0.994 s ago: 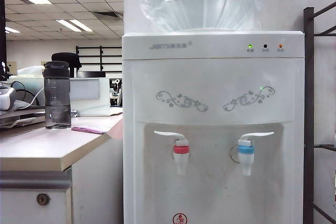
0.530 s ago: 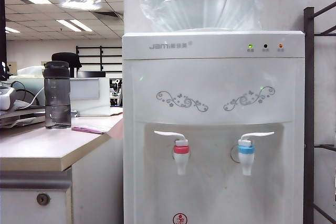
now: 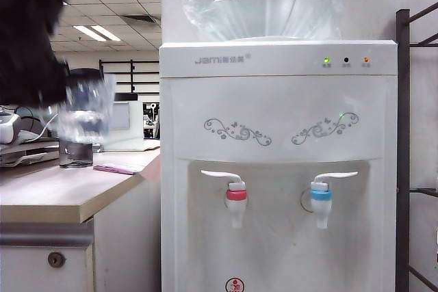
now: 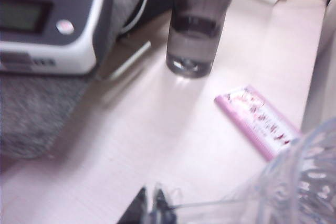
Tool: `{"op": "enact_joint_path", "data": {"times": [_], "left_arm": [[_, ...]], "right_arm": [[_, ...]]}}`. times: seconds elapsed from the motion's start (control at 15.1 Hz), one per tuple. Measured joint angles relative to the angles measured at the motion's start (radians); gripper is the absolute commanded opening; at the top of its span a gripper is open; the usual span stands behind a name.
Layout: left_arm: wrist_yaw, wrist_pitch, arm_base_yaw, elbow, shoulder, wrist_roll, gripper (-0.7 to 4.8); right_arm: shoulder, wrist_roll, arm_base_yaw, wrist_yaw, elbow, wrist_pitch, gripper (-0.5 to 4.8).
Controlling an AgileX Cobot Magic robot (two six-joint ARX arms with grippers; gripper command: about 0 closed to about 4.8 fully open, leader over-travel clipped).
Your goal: Pick up the plastic mug from the left desk, go to the cold water outlet of the water dispenser, press the vertical switch to get some water, then put the mug back on the desk.
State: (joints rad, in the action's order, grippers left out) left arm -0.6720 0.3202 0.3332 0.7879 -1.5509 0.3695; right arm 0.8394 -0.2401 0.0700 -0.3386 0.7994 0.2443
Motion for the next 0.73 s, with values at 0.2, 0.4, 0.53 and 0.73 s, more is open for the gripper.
{"op": "enact_joint_path", "data": {"times": [0.2,0.4,0.53,0.73], "left_arm": [[-0.021,0.065,0.0,0.0,-0.095,0.01,-0.05],[-0.059,0.084,0.0,0.0,-0.142,0.09,-0.05],[-0.082,0.09,-0.007,0.0,-0.168,0.135,-0.05],[-0.075,0.099,-0.026,-0.017,-0.203,0.153,-0.05]], "right_arm": [[0.0,0.0,0.0,-0.002,0.0,0.0,-0.01],[0.0,0.0,0.0,-0.002,0.0,0.0,-0.01],[0.0,0.0,0.0,-0.002,0.0,0.0,-0.01],[0.0,0.0,0.0,-0.003,0.0,-0.003,-0.01]]}}
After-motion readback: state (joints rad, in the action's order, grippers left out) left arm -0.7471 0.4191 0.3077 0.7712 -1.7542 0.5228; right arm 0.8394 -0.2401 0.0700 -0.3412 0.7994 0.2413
